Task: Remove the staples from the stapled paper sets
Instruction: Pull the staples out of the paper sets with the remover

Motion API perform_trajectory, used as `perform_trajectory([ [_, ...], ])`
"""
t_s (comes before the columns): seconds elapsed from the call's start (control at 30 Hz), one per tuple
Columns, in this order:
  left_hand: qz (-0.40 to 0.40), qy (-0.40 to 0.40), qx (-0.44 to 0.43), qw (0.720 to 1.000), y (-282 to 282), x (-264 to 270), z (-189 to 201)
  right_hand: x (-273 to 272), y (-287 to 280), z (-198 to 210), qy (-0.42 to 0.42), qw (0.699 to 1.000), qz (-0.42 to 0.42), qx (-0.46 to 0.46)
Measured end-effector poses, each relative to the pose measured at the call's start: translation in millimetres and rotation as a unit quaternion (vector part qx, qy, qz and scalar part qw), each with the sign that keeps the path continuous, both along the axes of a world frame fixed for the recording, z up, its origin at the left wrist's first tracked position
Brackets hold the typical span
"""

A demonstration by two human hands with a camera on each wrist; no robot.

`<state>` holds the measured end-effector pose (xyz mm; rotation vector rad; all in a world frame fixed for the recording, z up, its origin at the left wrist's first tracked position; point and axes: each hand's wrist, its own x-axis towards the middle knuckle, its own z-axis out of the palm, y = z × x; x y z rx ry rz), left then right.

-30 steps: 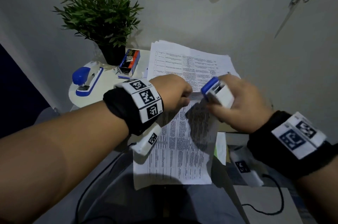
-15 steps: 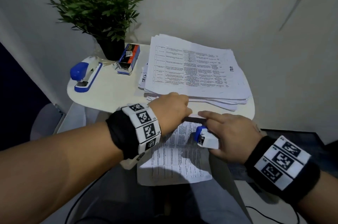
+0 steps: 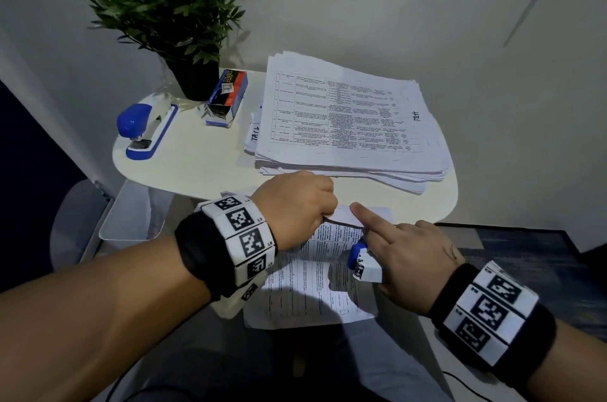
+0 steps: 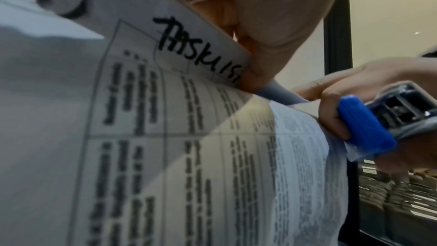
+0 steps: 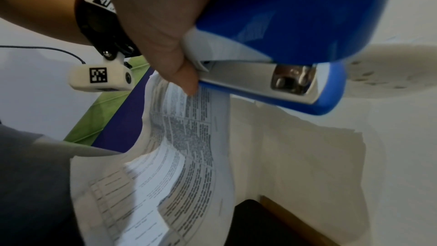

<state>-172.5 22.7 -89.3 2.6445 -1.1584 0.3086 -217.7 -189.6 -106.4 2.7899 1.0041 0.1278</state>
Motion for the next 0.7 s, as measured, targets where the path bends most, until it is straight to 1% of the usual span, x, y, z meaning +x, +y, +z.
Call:
perform_trajectory([
  [0.1,-0.015,0.015,-0.020,1.000,9,-1,-3,2,-1,-1,0.006,1.000,0.004,0.014],
  [0.2,-0.005,0.014,-0.019,1.000,12,-3,-6,2,3,-2,0.017,0.999,0.005,0.028],
  [0.33,0.012,0.006,-0.025,1.000,11,-2,-9,-2,11,-2,0.024,0.999,-0.004,0.021],
  [0.43,0.007,-0.002,-0.024,1.000,11,-1,-10,-5,12,-2,0.022,0.999,-0.011,0.030],
  [0.53,0.003,-0.001,-0.024,1.000,11,-1,-11,-6,15,-2,0.023,0.999,-0.022,0.016],
  [0.7,-0.001,-0.006,-0.027,1.000,11,-3,-8,-5,19,7,0.081,0.996,-0.040,-0.015],
])
